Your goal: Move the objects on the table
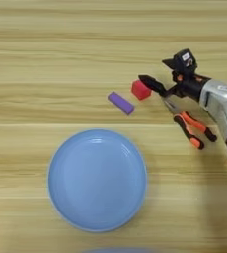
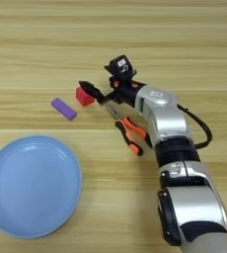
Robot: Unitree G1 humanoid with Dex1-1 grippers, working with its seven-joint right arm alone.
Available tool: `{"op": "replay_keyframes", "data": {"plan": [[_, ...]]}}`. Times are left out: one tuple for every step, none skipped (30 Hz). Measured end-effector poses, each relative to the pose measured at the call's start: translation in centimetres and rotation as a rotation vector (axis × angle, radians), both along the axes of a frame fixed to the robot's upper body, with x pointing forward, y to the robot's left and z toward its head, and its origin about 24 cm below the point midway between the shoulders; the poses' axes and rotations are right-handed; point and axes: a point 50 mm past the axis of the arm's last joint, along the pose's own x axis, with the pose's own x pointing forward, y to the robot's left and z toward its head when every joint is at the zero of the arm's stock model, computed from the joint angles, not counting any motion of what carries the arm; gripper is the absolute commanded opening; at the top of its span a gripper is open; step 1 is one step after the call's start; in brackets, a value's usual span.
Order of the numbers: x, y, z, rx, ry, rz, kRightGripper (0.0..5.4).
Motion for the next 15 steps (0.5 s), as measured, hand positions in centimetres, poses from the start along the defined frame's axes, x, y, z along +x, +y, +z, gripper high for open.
{"op": "replay_keyframes", "data": {"plan": [[0.0, 0.2, -0.2, -0.001, 0.005, -0.003, 5.35], [0.0, 0.6, -0.4, -0.002, 0.006, -0.001, 5.35], [0.0, 0.9, -0.6, 0.001, 0.011, 0.004, 5.35], [0.0, 1.1, -0.8, 0.003, 0.012, 0.006, 5.35], [0.0, 1.3, -1.0, 0.002, 0.017, 0.001, 5.35], [0.0, 1.4, -1.1, 0.002, 0.020, -0.001, 5.35], [0.0, 1.5, -1.2, 0.005, 0.023, -0.001, 5.35], [0.0, 1.7, -1.3, 0.006, 0.028, -0.007, 5.35], [0.1, 1.8, -1.5, 0.004, 0.033, -0.016, 5.35], [0.2, 1.9, -1.7, -0.006, 0.031, -0.023, 5.35], [0.3, 2.0, -1.8, -0.009, 0.034, -0.031, 5.35], [0.3, 2.1, -1.8, -0.009, 0.037, -0.033, 5.35], [0.4, 2.2, -1.9, -0.010, 0.041, -0.042, 5.35], [0.5, 2.3, -2.0, -0.014, 0.039, -0.051, 5.35], [0.6, 2.3, -2.1, -0.022, 0.039, -0.064, 5.35]]}}
